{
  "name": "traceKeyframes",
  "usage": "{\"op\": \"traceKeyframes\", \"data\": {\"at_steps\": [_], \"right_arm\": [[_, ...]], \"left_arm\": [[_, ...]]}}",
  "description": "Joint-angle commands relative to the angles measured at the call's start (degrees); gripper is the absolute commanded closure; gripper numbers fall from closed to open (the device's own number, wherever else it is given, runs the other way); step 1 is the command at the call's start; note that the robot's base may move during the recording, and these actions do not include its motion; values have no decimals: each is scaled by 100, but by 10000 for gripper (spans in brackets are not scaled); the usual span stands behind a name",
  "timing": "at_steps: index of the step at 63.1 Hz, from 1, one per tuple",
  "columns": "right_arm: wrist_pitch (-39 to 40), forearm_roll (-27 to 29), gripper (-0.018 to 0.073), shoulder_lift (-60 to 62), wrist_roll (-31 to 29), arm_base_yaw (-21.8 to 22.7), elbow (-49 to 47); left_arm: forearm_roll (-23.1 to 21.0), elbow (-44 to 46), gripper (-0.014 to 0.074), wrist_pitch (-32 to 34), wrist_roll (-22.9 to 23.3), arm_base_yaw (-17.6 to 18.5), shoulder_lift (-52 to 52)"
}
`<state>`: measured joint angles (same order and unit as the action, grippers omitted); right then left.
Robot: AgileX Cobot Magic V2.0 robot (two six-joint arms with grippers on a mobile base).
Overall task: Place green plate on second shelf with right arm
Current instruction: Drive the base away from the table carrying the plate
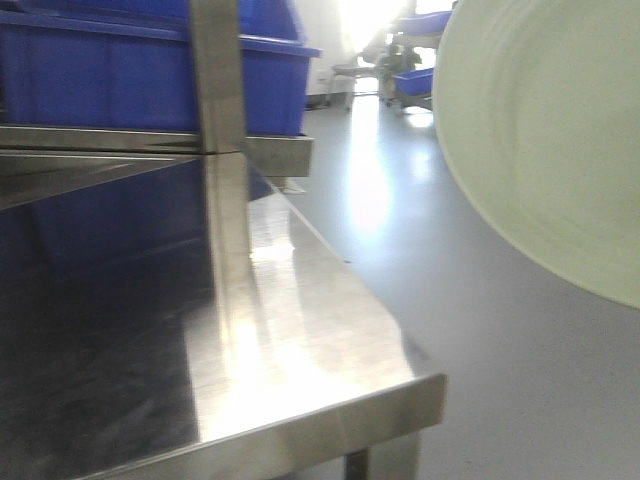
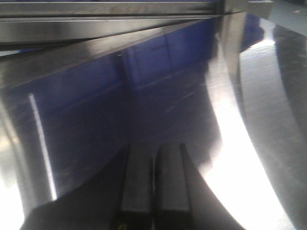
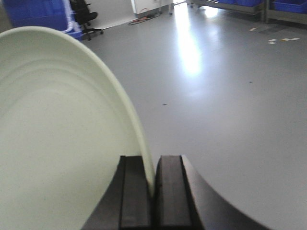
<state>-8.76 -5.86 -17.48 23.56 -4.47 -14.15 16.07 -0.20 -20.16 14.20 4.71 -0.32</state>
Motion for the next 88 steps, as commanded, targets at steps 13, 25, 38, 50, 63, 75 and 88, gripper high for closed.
{"op": "traceKeyframes", "data": {"at_steps": [13,25,38,50,63,75,88], "right_arm": [[627,-27,511,-11,-6,44,-203],[627,-27,511,-11,-6,44,-203],[627,-27,511,-11,-6,44,-203],[627,-27,511,-11,-6,44,-203],[627,-27,511,-11,-6,44,-203],[627,-27,511,-11,-6,44,-203],[627,-27,511,-11,-6,44,-203]], "left_arm": [[21,-237,472,331,13,36,-130],[21,-237,472,331,13,36,-130],[21,-237,472,331,13,36,-130],[21,-237,472,331,13,36,-130],[21,-237,472,331,13,36,-130],[21,-237,472,331,13,36,-130],[21,-237,472,331,13,36,-130]]}}
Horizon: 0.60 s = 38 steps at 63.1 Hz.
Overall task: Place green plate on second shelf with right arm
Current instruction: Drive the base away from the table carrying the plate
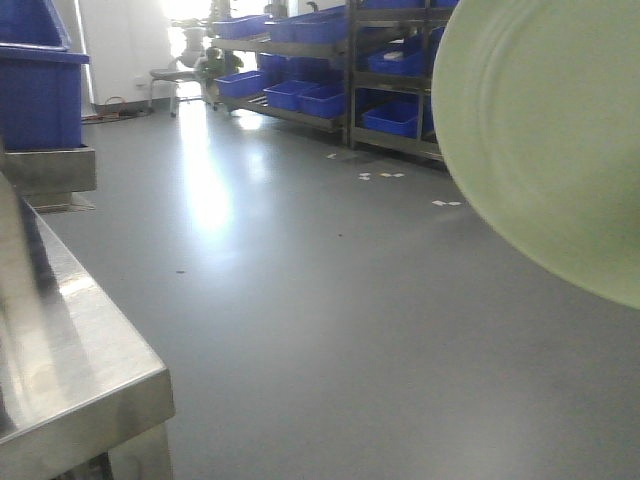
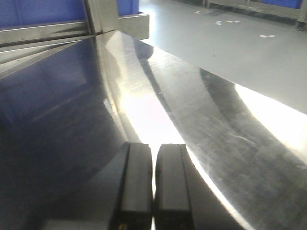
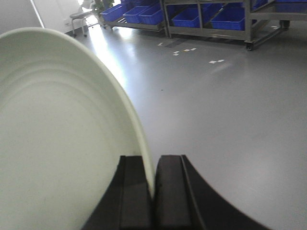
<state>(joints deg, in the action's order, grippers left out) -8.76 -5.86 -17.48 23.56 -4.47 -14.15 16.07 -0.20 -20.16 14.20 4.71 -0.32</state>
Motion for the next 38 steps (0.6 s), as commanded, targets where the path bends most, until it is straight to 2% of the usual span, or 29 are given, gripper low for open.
{"op": "traceKeyframes", "data": {"at_steps": [1,38], "right_arm": [[627,-27,511,-11,-6,44,-203],[627,-27,511,-11,-6,44,-203]], "left_arm": [[21,-237,472,331,13,36,-130],[21,-237,472,331,13,36,-130]]}}
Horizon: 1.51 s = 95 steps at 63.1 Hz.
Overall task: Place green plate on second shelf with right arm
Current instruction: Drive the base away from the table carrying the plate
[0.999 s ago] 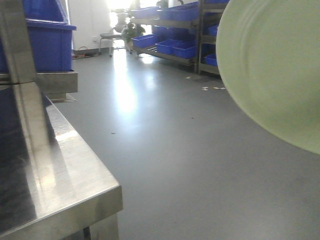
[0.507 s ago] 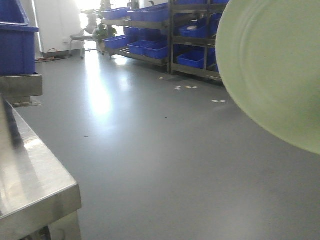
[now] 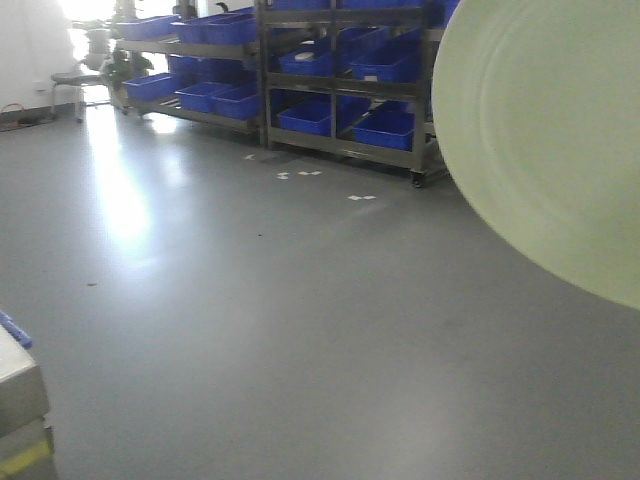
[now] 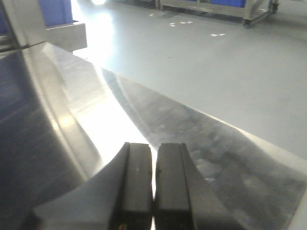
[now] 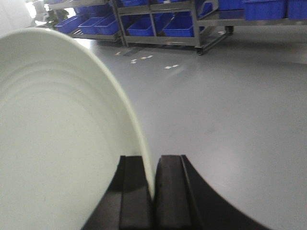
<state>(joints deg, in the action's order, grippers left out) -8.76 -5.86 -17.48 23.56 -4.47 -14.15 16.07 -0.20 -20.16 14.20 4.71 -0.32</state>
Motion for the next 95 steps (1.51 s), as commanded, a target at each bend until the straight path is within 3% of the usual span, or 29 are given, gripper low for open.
{"op": "traceKeyframes", "data": {"at_steps": [1,95], "right_arm": [[627,-27,511,-11,-6,44,-203],[627,-27,511,-11,-6,44,-203]], "left_arm": [[21,-237,472,331,13,36,-130],[21,-237,472,331,13,47,-130]]}}
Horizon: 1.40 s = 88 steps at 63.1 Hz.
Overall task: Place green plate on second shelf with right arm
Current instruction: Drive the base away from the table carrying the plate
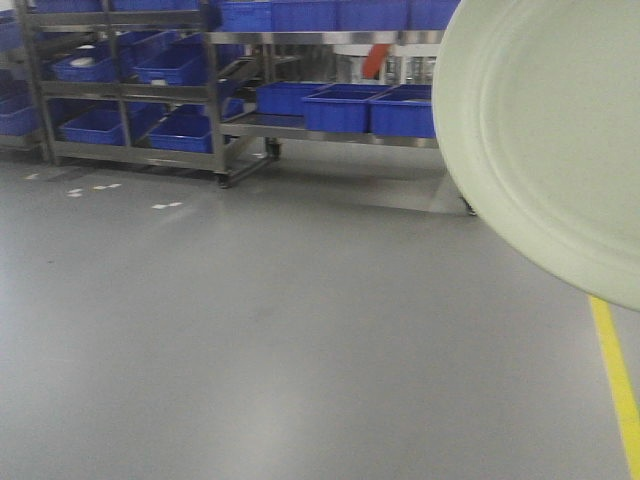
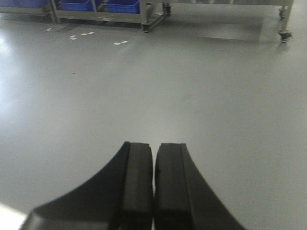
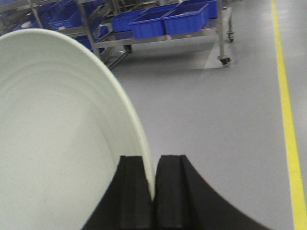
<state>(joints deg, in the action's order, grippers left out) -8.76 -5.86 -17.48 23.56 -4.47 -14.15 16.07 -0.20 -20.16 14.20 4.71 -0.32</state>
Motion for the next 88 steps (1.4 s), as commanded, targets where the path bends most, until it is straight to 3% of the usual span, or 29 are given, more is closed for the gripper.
{"op": "traceKeyframes", "data": {"at_steps": [1,88], "right_arm": [[627,-27,511,-11,-6,44,-203],[627,-27,511,-11,-6,44,-203]], "left_arm": [[21,-237,472,331,13,47,-130],[21,-237,472,331,13,47,-130]]}}
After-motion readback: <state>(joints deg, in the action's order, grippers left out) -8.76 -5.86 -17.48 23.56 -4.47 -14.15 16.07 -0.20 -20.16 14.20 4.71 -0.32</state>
